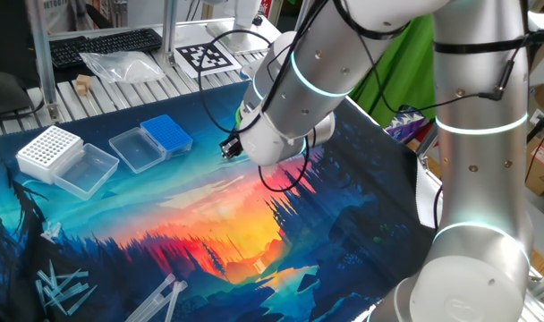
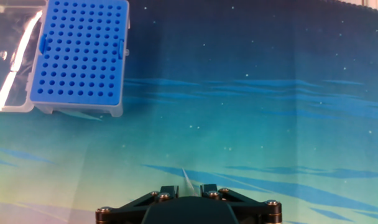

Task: Insert a small pipette tip into the holder for small pipette tips

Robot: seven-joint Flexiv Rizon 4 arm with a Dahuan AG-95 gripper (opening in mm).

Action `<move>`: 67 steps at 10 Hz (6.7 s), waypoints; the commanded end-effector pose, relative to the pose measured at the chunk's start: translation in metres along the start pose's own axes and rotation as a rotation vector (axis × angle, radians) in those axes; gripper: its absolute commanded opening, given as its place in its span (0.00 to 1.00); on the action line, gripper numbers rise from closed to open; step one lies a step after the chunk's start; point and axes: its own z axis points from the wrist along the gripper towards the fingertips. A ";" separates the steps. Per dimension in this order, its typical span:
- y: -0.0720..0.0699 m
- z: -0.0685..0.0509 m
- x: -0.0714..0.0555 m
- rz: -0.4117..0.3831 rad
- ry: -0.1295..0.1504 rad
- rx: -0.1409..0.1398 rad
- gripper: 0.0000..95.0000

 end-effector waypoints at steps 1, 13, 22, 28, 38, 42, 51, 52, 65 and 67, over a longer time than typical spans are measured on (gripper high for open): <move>0.000 0.000 0.001 0.001 -0.001 0.002 0.00; -0.001 -0.001 0.001 0.002 0.105 -0.021 0.00; 0.004 -0.012 -0.003 0.027 0.234 -0.067 0.00; 0.020 -0.026 -0.015 0.060 0.286 -0.073 0.00; 0.057 -0.046 -0.035 0.147 0.416 -0.087 0.00; 0.064 -0.048 -0.038 0.192 0.459 -0.103 0.00; 0.076 -0.053 -0.043 0.256 0.510 -0.122 0.00; 0.076 -0.053 -0.043 0.257 0.510 -0.122 0.00; 0.079 -0.054 -0.074 0.258 0.550 -0.112 0.00; 0.082 -0.053 -0.074 0.260 0.573 -0.114 0.00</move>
